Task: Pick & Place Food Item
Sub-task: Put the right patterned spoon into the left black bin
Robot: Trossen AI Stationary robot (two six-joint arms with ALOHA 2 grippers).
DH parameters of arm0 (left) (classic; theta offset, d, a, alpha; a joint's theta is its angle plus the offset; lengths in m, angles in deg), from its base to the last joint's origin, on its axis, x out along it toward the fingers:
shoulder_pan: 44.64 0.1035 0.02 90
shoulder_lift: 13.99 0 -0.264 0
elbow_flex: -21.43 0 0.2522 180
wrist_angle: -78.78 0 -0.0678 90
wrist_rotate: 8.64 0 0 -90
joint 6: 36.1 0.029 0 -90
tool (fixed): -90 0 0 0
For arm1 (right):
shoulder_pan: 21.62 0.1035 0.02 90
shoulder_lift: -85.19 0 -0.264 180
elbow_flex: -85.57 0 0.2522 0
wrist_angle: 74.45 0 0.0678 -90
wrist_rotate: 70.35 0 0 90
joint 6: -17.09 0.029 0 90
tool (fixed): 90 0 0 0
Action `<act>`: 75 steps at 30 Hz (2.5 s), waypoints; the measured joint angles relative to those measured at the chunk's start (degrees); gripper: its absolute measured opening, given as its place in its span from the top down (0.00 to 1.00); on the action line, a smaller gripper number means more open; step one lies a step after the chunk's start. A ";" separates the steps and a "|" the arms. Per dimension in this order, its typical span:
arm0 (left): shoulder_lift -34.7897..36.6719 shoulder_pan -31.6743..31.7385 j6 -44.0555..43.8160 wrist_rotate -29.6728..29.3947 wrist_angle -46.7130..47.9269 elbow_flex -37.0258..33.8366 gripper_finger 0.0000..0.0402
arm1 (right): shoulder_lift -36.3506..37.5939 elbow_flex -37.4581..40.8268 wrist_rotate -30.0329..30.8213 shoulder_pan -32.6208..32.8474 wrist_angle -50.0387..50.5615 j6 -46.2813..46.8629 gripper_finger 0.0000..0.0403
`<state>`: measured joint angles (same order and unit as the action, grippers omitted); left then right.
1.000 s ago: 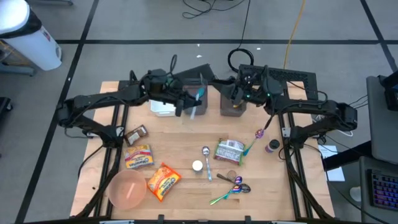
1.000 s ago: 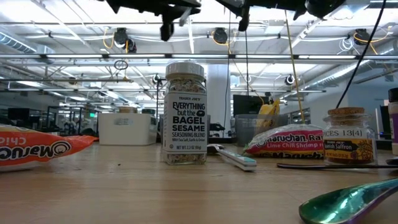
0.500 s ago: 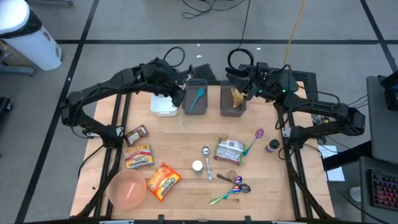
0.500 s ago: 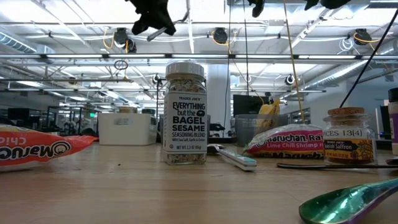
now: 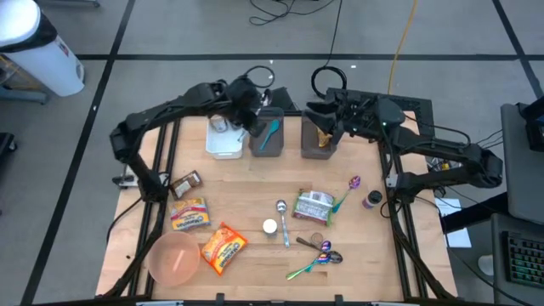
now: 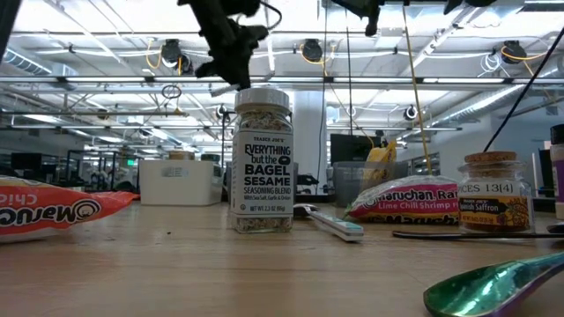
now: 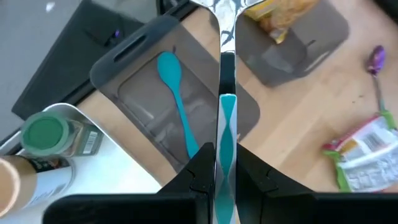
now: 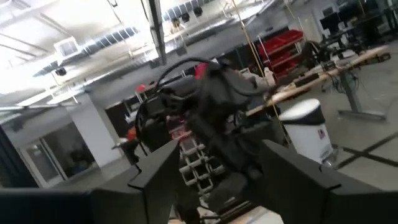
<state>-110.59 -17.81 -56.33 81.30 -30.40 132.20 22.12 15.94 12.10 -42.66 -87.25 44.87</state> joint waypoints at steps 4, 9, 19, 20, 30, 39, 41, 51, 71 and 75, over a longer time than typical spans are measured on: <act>-4.69 0.93 -0.79 0.16 1.32 3.74 0.92 | 2.17 0.97 0.36 -0.07 0.25 -3.44 0.46; -9.44 1.73 -2.05 0.10 1.44 7.68 0.92 | 7.02 2.24 1.79 -1.47 3.85 -7.69 0.47; -15.29 3.19 -4.78 0.44 1.27 8.58 0.92 | 16.22 2.53 1.77 -5.76 17.40 -12.40 0.48; -16.00 3.24 -5.00 0.46 1.20 8.58 0.92 | 16.66 2.53 1.75 -6.03 18.27 -12.66 0.48; -21.37 4.08 -5.61 1.57 -0.67 8.58 0.92 | 18.19 2.57 1.73 -7.51 22.45 -13.52 0.48; -23.09 4.70 -4.39 1.23 -2.31 8.56 0.92 | 18.19 2.57 1.74 -7.50 25.02 -13.53 0.48; -23.77 4.81 -4.25 1.20 -2.38 8.54 0.92 | 18.19 2.57 1.73 -7.50 25.20 -13.53 0.48; -26.14 4.78 -2.03 1.70 -0.63 8.50 0.92 | 18.19 2.57 1.94 -7.54 25.45 -13.73 0.48; -28.83 5.35 -2.38 3.55 -0.01 8.50 0.92 | 18.16 2.57 3.32 -7.89 25.59 -13.93 0.48; -29.34 5.10 -2.35 3.66 -0.34 8.52 0.92 | 18.16 2.57 3.32 -7.89 25.64 -13.84 0.48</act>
<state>-139.93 -12.71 -58.69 84.96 -30.73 140.72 40.28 18.51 15.42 -50.54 -61.61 31.03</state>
